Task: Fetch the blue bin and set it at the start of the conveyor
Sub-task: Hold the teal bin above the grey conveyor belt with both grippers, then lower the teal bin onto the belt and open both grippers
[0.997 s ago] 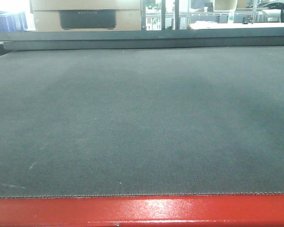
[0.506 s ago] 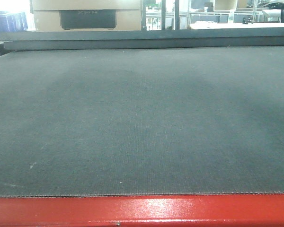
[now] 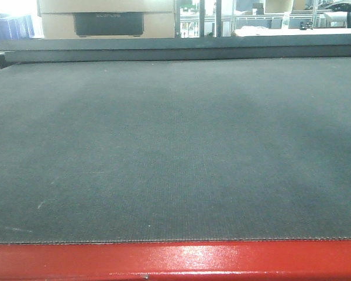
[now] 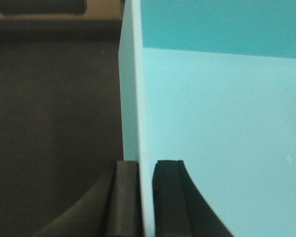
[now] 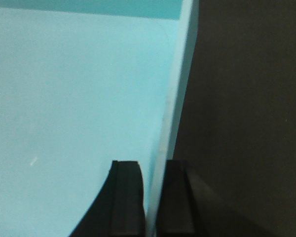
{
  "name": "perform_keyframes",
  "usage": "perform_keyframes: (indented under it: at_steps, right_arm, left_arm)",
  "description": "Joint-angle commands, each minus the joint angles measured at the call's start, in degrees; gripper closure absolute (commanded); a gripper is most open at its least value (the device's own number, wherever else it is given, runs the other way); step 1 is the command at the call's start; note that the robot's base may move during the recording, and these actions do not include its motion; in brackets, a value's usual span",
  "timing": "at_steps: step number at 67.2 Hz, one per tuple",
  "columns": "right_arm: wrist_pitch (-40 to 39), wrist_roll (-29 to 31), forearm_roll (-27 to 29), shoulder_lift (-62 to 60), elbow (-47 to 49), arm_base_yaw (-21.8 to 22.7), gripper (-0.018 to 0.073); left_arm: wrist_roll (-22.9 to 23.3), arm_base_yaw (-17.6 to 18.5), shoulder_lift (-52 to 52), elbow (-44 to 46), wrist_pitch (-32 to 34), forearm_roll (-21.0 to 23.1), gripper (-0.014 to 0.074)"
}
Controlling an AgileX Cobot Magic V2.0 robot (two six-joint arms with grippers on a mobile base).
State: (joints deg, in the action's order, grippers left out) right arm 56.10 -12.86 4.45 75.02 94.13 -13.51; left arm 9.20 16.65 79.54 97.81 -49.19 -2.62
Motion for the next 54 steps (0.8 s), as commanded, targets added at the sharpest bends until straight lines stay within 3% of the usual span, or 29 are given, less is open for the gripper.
perform_keyframes:
  at_steps: [1, 12, 34, 48, 54]
  right_arm:
    - [2.3, 1.6, -4.4, -0.5, -0.5, 0.8, 0.0713]
    - [0.7, 1.6, -4.4, -0.1, -7.9, 0.8, 0.0713]
    - [-17.8, 1.6, -4.4, 3.9, -28.6, 0.8, 0.0713]
    - [-21.5, 1.6, -4.4, 10.5, -30.3, 0.8, 0.0706]
    - [-21.9, 1.6, -4.4, 12.3, -30.3, 0.8, 0.0646]
  left_arm:
    - [0.3, -0.9, -1.1, -2.2, -4.6, -2.1, 0.0707]
    - [0.3, -0.9, -1.1, -14.2, -1.8, -0.1, 0.0707]
    - [0.3, -0.9, -0.4, -37.7, 21.5, 1.0, 0.0707]
    - [0.3, -0.9, 3.9, -41.0, 25.3, 0.9, 0.0707]
    - [0.3, -0.9, 5.4, -41.0, 25.5, 0.9, 0.0705]
